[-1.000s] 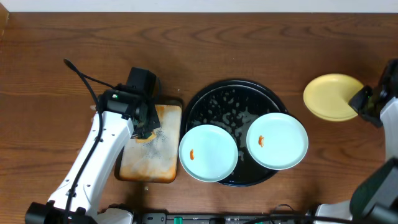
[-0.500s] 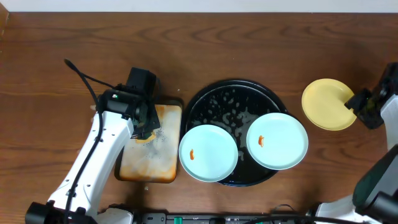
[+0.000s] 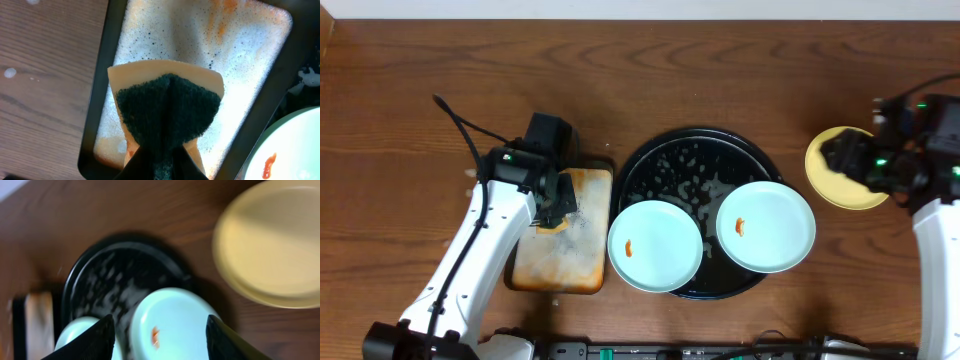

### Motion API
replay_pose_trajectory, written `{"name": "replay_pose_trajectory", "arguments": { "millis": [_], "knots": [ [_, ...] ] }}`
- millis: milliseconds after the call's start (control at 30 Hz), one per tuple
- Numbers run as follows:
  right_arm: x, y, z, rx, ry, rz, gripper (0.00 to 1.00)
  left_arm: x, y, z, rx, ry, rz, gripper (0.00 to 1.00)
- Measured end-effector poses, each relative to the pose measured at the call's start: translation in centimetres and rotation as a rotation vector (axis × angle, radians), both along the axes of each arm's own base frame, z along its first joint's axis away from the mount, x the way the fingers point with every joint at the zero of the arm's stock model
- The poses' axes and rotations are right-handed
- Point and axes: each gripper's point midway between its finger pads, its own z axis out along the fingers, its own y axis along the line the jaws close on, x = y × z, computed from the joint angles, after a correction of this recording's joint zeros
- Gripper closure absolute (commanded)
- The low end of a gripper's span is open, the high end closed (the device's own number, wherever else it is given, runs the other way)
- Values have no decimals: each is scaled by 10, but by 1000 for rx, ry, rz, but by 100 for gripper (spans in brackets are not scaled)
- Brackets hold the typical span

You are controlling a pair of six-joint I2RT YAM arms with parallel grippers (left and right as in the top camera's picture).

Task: Clean dirty plates on tray and stack at the side
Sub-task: 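Move the right gripper back to the right mint-green plate rim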

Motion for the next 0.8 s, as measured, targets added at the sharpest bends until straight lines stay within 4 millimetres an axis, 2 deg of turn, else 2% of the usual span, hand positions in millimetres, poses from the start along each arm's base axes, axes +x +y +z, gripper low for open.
{"name": "replay_pose_trajectory", "arguments": {
  "millis": [133, 333, 467, 700, 800],
  "knots": [
    [-11, 47, 2, 6, 6, 164, 42, 0, 0, 0, 1, 0, -3, 87],
    [-23, 96, 2, 0, 2, 336, 39, 0, 0, 0, 1, 0, -3, 87],
    [-27, 105, 1, -13, 2, 368, 36, 0, 0, 0, 0, 0, -3, 87],
    [-27, 105, 1, -21, 2, 369, 35, 0, 0, 0, 1, 0, -3, 87],
    [-27, 105, 1, -21, 2, 369, 30, 0, 0, 0, 1, 0, -3, 87]
  ]
}}
